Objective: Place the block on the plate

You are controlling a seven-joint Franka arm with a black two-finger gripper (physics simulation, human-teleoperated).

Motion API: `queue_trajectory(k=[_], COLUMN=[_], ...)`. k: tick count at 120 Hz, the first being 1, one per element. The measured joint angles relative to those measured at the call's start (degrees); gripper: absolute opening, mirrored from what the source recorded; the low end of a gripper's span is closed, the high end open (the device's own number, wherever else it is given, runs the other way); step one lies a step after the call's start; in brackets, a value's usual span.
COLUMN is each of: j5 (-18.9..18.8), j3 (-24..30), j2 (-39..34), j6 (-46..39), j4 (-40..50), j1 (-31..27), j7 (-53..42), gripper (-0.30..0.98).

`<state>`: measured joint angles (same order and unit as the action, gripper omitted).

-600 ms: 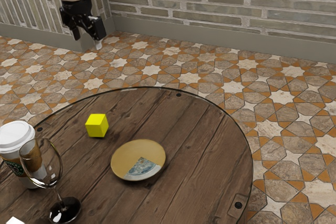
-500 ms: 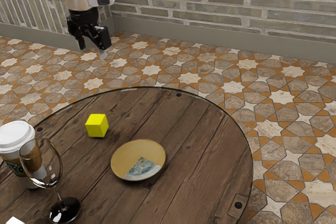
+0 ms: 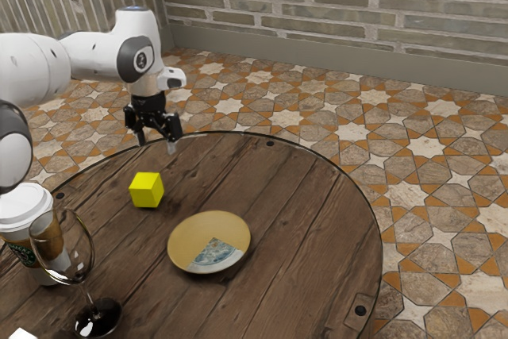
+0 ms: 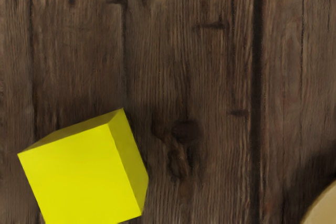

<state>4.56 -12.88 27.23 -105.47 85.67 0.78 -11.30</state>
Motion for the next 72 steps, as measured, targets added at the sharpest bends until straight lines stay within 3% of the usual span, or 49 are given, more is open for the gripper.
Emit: queue_trajectory(k=[29, 72], j5=[4.34, 7.23], j3=[0.26, 2.75], j2=[3.75, 9.1], j6=[-1.66, -3.89], j4=[1.12, 1.04], j1=[-6.63, -9.57], j7=[1.73, 3.44], gripper=[0.69, 0.69])
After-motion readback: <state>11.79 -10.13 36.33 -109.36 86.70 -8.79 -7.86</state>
